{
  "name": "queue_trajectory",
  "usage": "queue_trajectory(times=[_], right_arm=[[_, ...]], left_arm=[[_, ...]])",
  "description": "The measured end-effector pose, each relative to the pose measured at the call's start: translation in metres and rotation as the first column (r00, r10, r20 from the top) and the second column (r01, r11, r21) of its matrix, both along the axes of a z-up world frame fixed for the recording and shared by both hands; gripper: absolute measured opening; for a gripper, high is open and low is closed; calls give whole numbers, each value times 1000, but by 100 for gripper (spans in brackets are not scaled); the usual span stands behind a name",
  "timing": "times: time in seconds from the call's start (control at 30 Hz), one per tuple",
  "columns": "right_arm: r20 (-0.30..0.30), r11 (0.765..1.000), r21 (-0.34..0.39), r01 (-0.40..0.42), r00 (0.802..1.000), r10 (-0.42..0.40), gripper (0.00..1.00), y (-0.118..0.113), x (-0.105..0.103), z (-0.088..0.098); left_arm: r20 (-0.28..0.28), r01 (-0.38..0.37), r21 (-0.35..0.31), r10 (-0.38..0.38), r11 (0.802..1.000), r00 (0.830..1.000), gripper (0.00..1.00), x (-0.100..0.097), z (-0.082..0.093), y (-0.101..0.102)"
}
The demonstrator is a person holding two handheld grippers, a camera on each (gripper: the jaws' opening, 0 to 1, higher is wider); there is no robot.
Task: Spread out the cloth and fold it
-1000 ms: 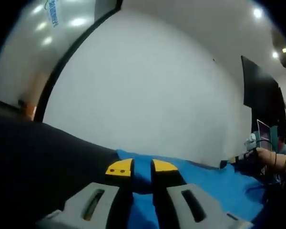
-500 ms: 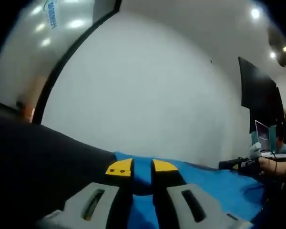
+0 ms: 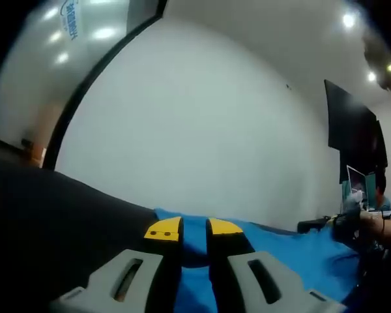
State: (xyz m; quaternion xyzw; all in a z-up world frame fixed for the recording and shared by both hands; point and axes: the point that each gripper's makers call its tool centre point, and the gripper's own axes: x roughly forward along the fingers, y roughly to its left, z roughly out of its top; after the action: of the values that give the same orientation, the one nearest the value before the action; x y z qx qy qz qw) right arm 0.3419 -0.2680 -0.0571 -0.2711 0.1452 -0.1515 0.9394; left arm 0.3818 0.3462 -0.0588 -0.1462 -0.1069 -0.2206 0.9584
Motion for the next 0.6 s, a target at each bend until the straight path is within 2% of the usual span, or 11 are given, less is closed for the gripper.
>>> queue_trajectory(times=[0.1, 0.13, 0.2, 0.23, 0.27, 0.3, 0.33, 0.37, 0.43, 0.53, 0.6], right_arm=[[-25, 998, -47, 32, 999, -33, 1, -5, -15, 11], [-118, 994, -100, 33, 992, -45, 1, -7, -21, 1], [-214, 991, -134, 23, 976, -52, 1, -9, -21, -20], [-192, 990, -136, 26, 980, -52, 1, -11, -14, -28], [-259, 990, -141, 16, 964, -52, 1, -15, -13, -46], [-322, 993, -114, 21, 945, -57, 1, -19, -14, -66], [-324, 995, -94, 24, 945, -54, 1, -21, -11, -74], [-302, 996, -91, 18, 952, -45, 4, -21, -9, -73], [-209, 1000, -25, 6, 978, -12, 8, -14, -4, -63], [-60, 1000, 9, 18, 998, -17, 8, -14, -10, -23], [-14, 1000, -16, 15, 1000, -15, 9, -11, -18, 4]], left_arm=[[0, 0, 2, 0, 1000, 1000, 17, 0, 0, -1], [2, -2, 0, 2, 1000, 1000, 17, 0, 0, -1], [7, -8, -3, 8, 1000, 1000, 17, -1, 1, 0], [7, -8, -3, 8, 1000, 1000, 17, -1, 1, 0], [7, -8, -3, 8, 1000, 1000, 17, -1, 1, 0], [5, -7, -2, 7, 1000, 1000, 17, -1, 1, 0], [2, -7, 0, 7, 1000, 1000, 17, -1, 0, 0], [2, -7, 1, 7, 1000, 1000, 17, -1, 0, 0], [0, -6, 5, 6, 1000, 1000, 17, -1, -1, 0], [-1, -6, 10, 6, 1000, 1000, 17, 0, -1, -1], [1, -7, 11, 7, 1000, 1000, 17, -1, -1, -1]])
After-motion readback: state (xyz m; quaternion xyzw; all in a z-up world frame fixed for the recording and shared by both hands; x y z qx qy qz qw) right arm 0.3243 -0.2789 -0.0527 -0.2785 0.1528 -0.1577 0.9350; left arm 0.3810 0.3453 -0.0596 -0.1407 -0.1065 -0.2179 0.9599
